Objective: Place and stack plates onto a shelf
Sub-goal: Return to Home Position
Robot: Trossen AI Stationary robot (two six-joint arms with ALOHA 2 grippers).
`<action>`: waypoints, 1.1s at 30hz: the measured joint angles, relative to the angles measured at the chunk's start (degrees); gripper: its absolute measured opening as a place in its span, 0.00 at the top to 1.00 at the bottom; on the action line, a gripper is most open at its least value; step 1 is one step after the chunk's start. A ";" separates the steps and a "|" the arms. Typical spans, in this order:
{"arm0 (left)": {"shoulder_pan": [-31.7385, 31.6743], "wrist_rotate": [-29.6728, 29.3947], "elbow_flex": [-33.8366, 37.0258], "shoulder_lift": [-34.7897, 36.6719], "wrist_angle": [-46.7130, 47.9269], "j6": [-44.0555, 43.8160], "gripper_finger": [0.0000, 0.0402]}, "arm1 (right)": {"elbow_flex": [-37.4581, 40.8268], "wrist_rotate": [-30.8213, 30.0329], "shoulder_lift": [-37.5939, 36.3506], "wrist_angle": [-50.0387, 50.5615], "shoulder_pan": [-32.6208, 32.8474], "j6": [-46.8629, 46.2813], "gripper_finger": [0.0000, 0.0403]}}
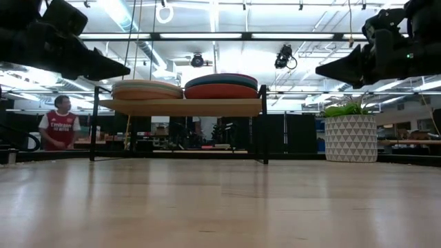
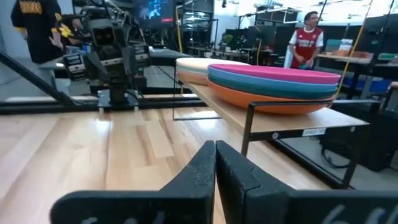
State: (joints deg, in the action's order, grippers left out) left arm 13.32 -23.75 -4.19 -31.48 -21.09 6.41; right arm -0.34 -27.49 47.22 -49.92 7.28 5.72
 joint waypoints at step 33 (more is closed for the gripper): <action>0.02 0.00 0.00 0.00 -0.08 1.78 0.52 | 0.00 0.11 0.00 0.23 -0.18 0.48 0.94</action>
State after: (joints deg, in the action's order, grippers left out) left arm 13.34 -23.75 -4.19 -31.48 -21.17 8.19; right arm -0.34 -27.38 47.22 -49.69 7.09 6.20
